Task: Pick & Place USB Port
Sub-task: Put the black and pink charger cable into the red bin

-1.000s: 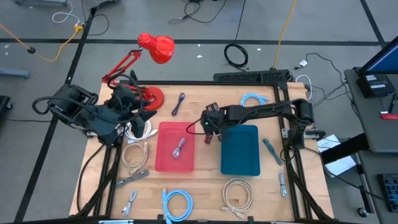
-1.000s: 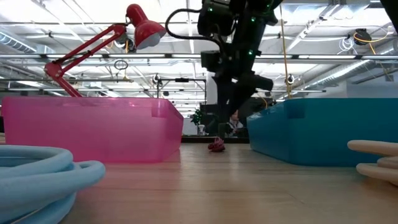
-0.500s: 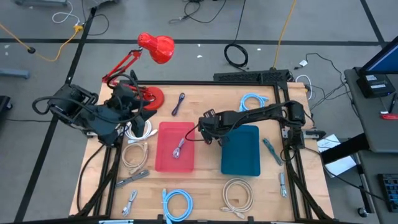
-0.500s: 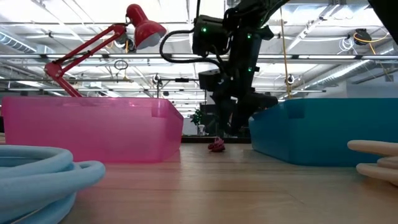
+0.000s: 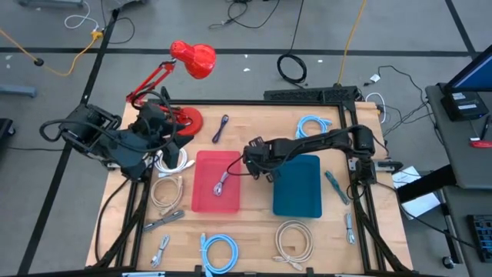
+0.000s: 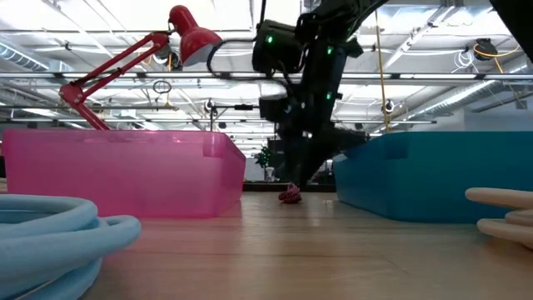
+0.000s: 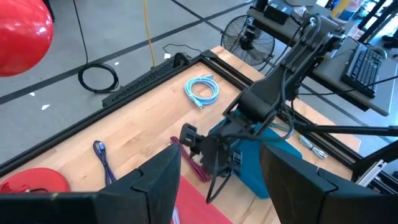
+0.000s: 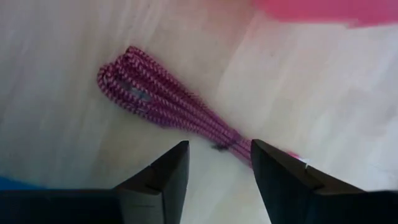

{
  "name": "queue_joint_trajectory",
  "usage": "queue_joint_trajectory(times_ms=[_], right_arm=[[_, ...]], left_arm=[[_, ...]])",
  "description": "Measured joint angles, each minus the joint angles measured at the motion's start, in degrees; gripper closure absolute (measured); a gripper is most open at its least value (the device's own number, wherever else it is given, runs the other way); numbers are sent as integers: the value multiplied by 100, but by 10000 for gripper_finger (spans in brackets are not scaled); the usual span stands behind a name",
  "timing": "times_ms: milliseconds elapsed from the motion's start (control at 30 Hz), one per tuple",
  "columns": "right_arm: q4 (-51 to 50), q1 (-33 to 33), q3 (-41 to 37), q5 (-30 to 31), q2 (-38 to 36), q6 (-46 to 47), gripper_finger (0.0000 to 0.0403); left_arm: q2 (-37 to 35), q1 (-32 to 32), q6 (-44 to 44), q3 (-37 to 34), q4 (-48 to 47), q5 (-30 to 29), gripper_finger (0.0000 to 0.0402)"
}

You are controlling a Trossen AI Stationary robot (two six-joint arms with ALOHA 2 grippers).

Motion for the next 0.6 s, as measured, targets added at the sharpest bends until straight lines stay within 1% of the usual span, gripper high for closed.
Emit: queue_joint_trajectory(times_ms=[133,267,367,600], right_arm=[[3,-4,48,-23,129,177,239],[-71,-20,110,-407,182,542,239],[53,-43,109,-587,188,674,239],[41,-56,168,-571,187,997,239]], left_arm=[[-2,0,-39,0,5,-28,179],[-2,0,-81,0,11,-82,179],[-2,0,-94,0,13,-103,179],[-2,0,-94,0,20,-119,179]])
